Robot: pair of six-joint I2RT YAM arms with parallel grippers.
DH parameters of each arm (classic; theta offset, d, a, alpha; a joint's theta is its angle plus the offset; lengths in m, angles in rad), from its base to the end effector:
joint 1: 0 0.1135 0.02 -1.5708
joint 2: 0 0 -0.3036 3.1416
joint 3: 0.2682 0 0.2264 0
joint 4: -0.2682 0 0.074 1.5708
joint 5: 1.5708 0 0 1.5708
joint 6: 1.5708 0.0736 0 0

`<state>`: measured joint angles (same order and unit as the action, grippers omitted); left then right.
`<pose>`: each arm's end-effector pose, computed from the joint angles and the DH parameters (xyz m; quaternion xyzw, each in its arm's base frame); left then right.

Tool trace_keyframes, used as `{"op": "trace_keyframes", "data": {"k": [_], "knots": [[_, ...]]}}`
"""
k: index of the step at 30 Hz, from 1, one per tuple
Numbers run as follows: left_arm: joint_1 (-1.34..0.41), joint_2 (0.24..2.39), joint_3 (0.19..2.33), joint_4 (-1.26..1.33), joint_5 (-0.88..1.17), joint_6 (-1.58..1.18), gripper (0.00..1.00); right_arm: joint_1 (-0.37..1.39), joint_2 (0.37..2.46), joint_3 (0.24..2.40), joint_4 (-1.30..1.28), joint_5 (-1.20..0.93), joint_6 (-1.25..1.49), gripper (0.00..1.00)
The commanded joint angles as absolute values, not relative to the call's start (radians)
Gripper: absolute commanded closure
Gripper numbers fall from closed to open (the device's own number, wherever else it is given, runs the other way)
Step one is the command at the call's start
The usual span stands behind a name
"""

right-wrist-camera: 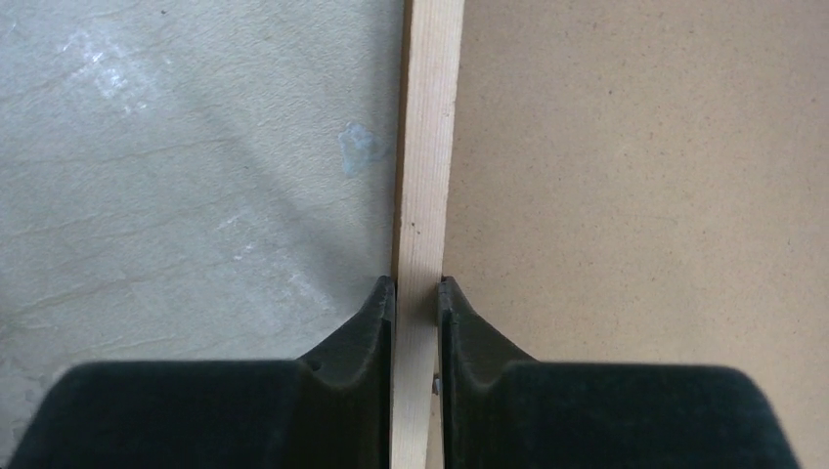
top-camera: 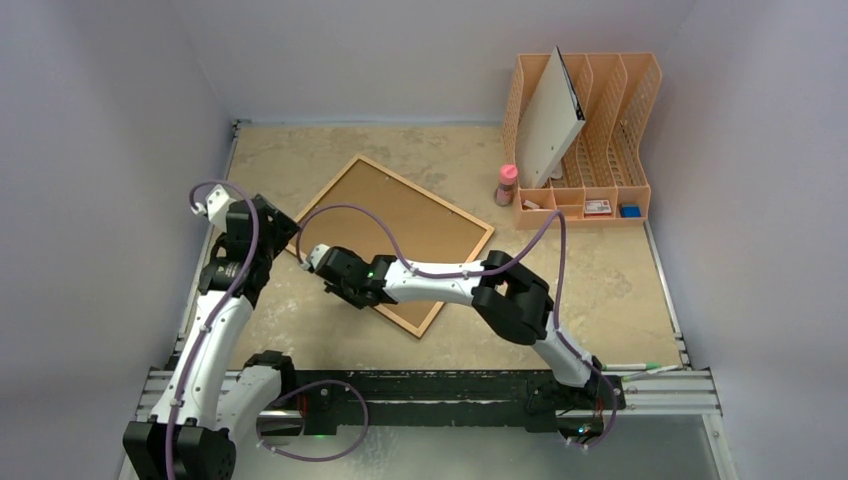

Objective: Put the photo into the frame

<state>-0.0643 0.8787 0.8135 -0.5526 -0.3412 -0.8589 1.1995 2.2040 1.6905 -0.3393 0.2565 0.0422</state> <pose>0.1661 0.0140 0.3099 -0.4106 0.7774 -0.0662 0.4719 0.2042 0.4729 0.1939 -0.4702 0.8020 0.1053 0.3531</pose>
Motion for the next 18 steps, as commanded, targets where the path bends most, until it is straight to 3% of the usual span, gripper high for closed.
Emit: {"op": "trace_keyframes", "data": {"k": [1,4,18], "knots": [[-0.057,0.875,0.739,-0.492,-0.31,-0.893,0.3,1.205,2.22,1.717,-0.365,0.296,0.065,0.91],[-0.057,0.883,0.683,-0.455,-0.275,-0.92,0.29,1.205,2.19,1.711,-0.349,0.292,0.076,1.0],[-0.054,0.914,0.508,-0.311,-0.135,-0.996,0.25,1.202,2.056,1.67,-0.278,0.249,0.136,1.0]]}}
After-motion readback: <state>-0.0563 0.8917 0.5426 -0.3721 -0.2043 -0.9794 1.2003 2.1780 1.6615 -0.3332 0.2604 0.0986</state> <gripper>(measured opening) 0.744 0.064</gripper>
